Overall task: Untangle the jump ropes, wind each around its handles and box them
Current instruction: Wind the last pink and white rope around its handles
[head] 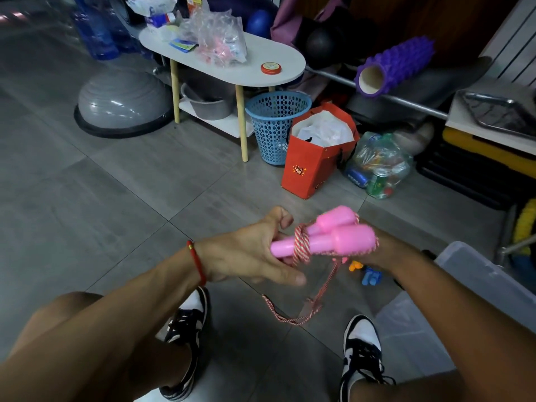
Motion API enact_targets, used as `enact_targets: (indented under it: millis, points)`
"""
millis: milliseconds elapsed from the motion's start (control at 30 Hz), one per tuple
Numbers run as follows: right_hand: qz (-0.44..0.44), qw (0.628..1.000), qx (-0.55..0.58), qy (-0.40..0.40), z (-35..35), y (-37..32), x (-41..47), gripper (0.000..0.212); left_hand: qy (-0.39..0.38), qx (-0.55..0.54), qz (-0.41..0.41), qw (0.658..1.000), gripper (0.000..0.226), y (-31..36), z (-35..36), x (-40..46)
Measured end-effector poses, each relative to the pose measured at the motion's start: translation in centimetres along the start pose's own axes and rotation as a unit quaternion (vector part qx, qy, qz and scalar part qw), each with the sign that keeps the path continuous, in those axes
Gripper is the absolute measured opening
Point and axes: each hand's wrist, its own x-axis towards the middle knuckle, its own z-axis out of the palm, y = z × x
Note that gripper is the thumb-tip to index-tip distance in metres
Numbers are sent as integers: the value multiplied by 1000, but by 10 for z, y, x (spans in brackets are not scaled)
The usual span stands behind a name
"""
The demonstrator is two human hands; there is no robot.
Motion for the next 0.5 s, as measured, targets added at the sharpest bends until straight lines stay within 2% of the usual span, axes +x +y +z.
enact_targets:
  millis: [33, 167, 233, 300, 367, 433, 500]
  points:
    - [-12, 999, -38, 14, 7, 0, 0, 33, 13, -20, 4, 1000, 62, -1, -3, 1]
    - [-80, 978, -194, -20, 31, -6, 3, 40, 39, -114, 2, 993, 62, -6, -9, 2]
    - [-129, 965, -230, -20, 33, -9, 0, 39, 51, -123, -10, 991, 59, -11, -10, 3]
    - [-183, 942, -282, -18, 36, -11, -6, 26, 65, -121, -15, 990, 57, -17, -13, 4]
    - [-187, 919, -347, -32, 37, -10, -12, 15, 77, -118, -20, 990, 57, -22, -17, 5]
    - [-176, 893, -413, -38, 39, -5, -17, 18, 89, -102, -32, 990, 57, -26, -24, 6]
    - [-204, 868, -452, -29, 39, -10, -26, 23, 106, -32, -53, 992, 54, -30, -30, 6]
